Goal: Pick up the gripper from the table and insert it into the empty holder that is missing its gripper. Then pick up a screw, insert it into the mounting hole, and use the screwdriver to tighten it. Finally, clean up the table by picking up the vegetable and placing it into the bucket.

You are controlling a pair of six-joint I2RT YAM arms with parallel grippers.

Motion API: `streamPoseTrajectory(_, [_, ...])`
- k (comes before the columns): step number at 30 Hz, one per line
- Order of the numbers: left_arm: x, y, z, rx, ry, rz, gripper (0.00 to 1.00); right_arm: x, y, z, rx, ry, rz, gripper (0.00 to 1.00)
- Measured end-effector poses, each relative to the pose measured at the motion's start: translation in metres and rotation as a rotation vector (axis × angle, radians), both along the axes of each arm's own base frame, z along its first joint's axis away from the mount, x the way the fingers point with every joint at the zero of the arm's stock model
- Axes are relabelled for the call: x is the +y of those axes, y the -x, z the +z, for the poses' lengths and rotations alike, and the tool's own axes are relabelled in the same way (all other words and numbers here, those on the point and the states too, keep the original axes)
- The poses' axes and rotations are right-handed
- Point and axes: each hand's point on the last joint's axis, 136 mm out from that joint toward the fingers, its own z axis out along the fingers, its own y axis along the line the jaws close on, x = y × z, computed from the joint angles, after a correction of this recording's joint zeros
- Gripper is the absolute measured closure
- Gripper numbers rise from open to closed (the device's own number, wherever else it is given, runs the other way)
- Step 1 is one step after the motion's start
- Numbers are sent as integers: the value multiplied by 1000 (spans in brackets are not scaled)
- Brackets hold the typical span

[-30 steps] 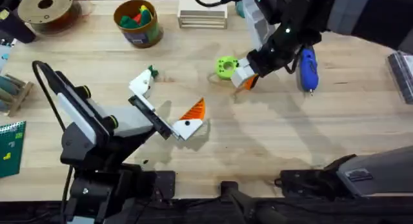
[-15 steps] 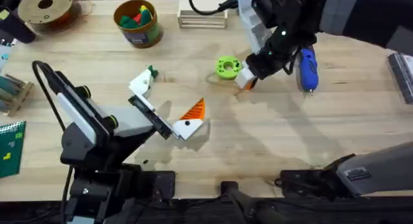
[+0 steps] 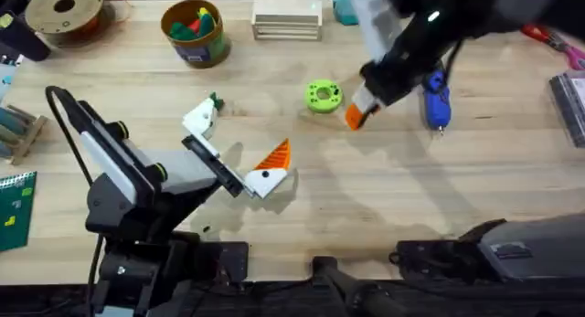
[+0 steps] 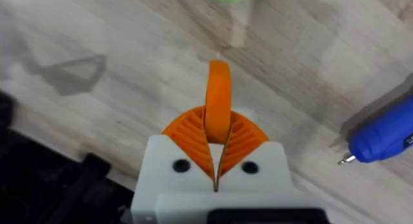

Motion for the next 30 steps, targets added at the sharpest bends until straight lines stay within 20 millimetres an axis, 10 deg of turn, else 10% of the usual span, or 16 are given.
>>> streamPoseTrajectory(14, [0, 0, 0, 0, 0, 0, 6, 36, 28, 81, -207, -497, -20, 994])
streamPoseTrajectory(30, [-11, 11, -1, 6, 5, -89, 6, 99, 14, 50, 271, -1050, 40, 995])
